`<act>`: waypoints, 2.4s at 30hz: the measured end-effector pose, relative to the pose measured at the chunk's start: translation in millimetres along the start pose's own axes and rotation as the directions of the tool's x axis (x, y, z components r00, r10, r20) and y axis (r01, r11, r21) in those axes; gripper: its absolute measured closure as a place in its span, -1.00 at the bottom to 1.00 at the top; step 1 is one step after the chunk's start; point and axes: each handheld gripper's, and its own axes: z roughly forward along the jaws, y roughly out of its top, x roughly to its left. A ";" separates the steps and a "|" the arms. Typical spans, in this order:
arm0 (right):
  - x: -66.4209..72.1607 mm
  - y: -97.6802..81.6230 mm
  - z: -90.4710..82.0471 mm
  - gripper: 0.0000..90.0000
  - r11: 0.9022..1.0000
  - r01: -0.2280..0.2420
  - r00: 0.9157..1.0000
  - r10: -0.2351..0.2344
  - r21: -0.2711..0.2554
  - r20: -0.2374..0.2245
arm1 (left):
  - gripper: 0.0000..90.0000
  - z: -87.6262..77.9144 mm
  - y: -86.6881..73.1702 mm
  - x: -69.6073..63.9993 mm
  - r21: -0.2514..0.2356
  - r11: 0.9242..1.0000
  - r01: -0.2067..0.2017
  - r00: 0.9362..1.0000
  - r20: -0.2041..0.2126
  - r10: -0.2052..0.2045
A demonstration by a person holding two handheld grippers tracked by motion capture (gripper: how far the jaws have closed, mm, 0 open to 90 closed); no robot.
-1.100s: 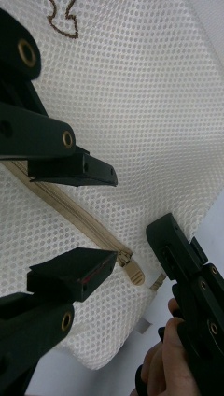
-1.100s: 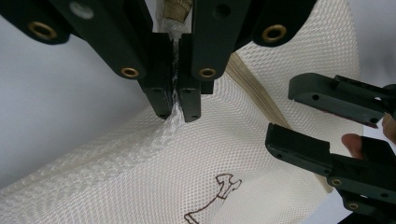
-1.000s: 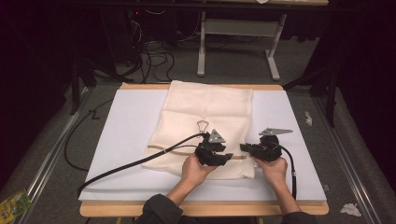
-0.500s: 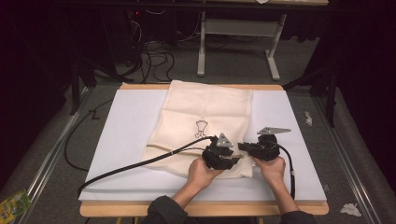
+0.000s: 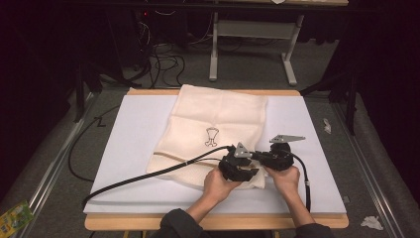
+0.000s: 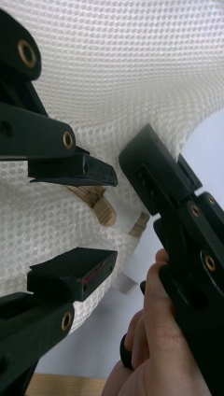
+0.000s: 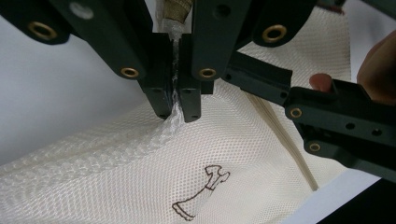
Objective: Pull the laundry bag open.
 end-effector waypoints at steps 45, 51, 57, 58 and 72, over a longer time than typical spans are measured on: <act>-1.7 -3.9 0.4 0.96 1.000 0.011 1.000 -0.012 0.027 0.009 | 0.86 7.5 -5.5 11.5 0.090 0.994 0.055 0.998 0.006 -0.056; -4.0 -5.9 -1.6 0.96 1.000 0.012 1.000 -0.012 0.029 0.009 | 0.91 5.8 -4.9 11.7 0.095 0.994 0.045 0.999 0.008 -0.046; -5.5 -7.7 -3.3 0.96 0.999 0.013 1.000 -0.013 0.032 0.013 | 0.93 4.3 -4.3 11.5 0.097 0.994 0.041 0.999 0.010 -0.043; -6.4 -8.6 -3.4 0.96 1.000 0.013 1.000 -0.014 0.028 0.013 | 0.93 3.9 -4.2 11.3 0.096 0.995 0.041 0.999 0.010 -0.042; -7.4 -11.5 -3.8 0.96 0.999 0.021 1.000 -0.022 0.036 0.014 | 0.93 -2.1 -4.1 14.2 0.104 0.994 0.031 0.999 0.016 -0.033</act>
